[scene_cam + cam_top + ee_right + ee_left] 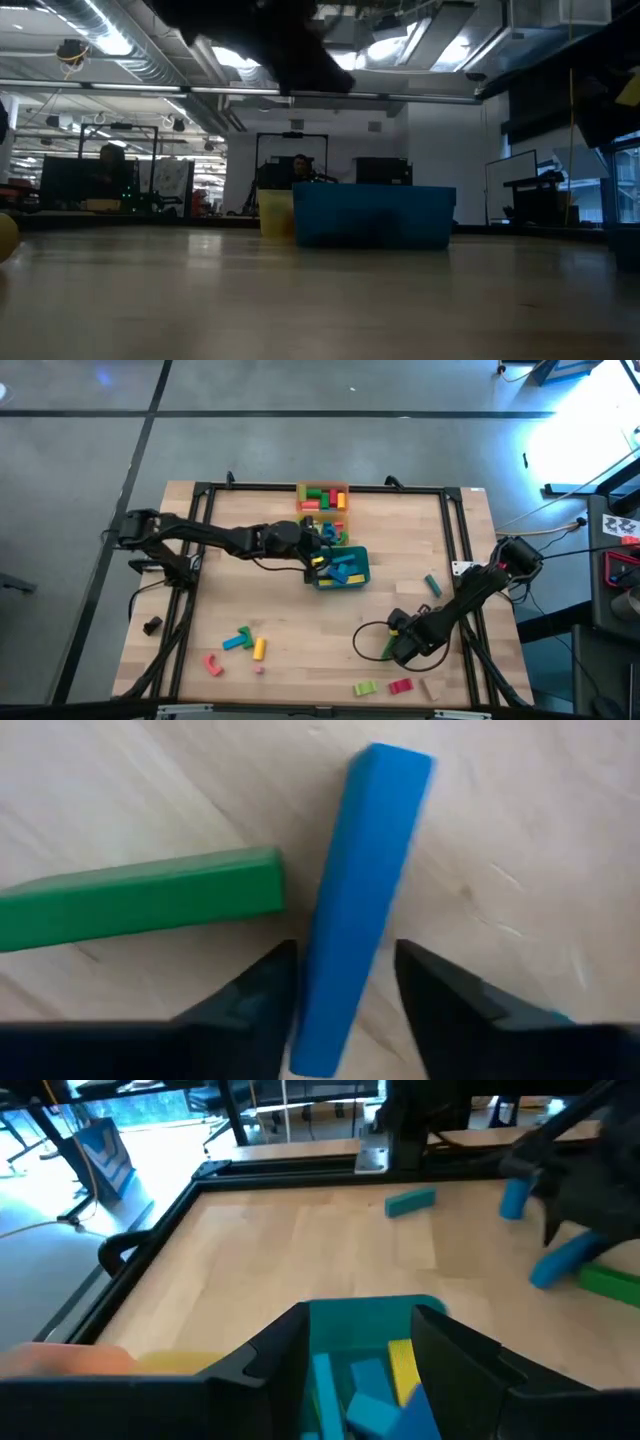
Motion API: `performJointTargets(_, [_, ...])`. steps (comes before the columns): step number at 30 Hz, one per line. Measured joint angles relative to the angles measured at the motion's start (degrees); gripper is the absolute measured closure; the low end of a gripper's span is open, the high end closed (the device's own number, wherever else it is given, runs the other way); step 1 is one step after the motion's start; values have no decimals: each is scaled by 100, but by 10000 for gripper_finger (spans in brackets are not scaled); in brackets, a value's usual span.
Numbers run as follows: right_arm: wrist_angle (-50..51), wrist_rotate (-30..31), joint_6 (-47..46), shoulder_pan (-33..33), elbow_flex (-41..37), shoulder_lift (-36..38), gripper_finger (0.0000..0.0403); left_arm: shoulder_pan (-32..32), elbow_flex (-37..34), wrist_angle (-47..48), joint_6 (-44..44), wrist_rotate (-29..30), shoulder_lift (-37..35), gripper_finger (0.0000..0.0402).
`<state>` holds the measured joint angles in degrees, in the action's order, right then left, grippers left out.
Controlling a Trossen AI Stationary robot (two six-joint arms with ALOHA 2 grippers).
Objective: Sort blocks by size
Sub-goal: Put the blue rectangular block into the blue bin
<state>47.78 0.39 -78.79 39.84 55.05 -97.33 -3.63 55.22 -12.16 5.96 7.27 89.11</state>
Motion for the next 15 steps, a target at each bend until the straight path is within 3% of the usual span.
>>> performJointTargets(7, [-72, 47, 499, -47, 101, 18, 344, 217, 2, 1658, -67, 0, -1097, 243])
performJointTargets(15, [1472, 240, 1129, -357, 1000, 104, 344, 564, 2, 3673, -823, -10, -1868, 243])
